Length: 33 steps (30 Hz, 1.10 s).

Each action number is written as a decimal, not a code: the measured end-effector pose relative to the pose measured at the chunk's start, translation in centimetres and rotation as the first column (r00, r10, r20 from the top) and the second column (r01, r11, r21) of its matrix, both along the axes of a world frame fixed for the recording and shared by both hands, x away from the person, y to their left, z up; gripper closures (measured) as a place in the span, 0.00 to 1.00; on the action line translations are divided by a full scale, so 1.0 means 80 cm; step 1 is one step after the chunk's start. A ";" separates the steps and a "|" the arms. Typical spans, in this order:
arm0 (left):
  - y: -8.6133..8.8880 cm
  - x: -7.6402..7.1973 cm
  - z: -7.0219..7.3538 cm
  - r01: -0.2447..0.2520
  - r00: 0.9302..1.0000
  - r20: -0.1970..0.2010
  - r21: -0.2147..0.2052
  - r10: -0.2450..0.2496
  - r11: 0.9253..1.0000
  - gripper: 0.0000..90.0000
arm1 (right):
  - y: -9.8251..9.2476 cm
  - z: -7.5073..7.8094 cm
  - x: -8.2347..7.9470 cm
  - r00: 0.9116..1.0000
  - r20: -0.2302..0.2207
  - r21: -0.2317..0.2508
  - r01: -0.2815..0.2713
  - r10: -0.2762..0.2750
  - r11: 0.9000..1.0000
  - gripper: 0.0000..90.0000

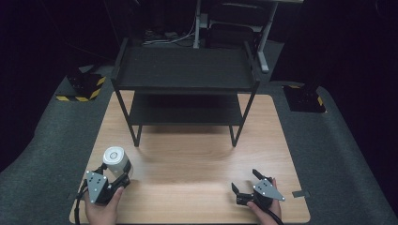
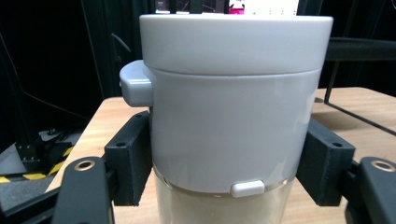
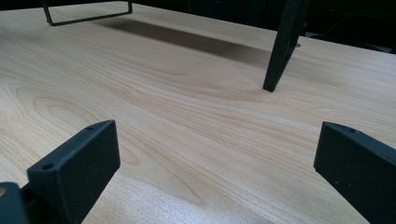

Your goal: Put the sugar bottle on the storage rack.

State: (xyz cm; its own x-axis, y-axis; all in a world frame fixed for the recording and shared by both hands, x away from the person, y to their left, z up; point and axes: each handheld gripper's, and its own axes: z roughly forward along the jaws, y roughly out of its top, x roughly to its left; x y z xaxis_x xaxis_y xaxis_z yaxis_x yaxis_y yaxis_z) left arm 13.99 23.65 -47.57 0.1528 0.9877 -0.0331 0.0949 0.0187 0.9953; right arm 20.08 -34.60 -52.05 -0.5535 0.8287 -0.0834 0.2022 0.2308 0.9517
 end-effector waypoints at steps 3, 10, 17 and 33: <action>-0.006 0.007 0.009 0.010 1.000 0.007 0.003 -0.011 1.000 0.33 | 0.000 0.000 0.000 1.000 0.002 -0.002 -0.002 0.002 1.000 0.00; -0.023 0.031 0.041 0.045 0.999 0.000 -0.005 -0.045 0.999 0.33 | -0.001 -0.001 0.000 1.000 0.003 0.001 -0.005 0.005 1.000 0.00; -0.046 0.054 0.070 0.085 0.996 0.006 0.000 -0.085 0.996 0.33 | -0.002 -0.001 0.000 1.000 0.003 0.004 -0.007 0.007 1.000 0.00; -0.107 0.114 0.119 0.164 0.986 0.017 0.005 -0.164 0.986 0.34 | -0.005 -0.002 0.001 1.000 0.006 0.015 -0.015 0.015 1.000 0.00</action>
State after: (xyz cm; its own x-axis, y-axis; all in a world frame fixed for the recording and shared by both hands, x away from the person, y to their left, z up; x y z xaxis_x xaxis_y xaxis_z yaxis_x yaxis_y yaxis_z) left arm 23.13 15.11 -38.05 0.3133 0.9493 -0.0255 0.0796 0.0005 0.9968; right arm 20.12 -34.97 -52.20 -0.5657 0.8213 -0.0741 0.1936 0.2196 0.9562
